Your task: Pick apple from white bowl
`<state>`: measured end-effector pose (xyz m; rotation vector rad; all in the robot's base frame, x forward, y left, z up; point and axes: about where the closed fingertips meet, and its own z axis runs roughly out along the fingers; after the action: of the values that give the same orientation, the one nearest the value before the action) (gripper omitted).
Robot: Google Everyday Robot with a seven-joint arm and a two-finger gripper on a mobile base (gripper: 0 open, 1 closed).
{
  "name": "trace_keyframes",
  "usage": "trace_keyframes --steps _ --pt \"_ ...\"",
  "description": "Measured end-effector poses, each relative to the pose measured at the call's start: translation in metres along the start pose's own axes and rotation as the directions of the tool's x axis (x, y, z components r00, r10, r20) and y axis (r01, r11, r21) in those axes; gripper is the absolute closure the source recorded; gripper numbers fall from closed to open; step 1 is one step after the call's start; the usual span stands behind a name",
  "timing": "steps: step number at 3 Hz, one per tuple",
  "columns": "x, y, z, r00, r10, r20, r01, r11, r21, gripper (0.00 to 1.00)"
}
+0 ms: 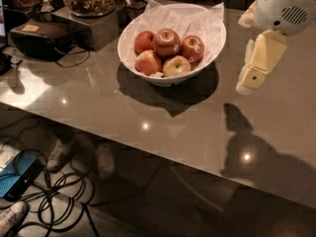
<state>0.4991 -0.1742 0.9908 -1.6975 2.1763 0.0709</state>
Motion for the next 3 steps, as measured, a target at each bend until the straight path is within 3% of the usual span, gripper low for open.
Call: trace_keyframes --steps 1,2,3 --pt "-0.004 -0.004 -0.002 1.0 -0.004 0.011 0.004 0.9999 0.016 0.0" --pt "0.001 -0.002 0.006 0.996 0.067 0.066 -0.068 0.9974 0.024 0.0" --pt "-0.014 -0.023 0.012 0.968 0.151 0.2 -0.16 0.9865 0.034 0.0"
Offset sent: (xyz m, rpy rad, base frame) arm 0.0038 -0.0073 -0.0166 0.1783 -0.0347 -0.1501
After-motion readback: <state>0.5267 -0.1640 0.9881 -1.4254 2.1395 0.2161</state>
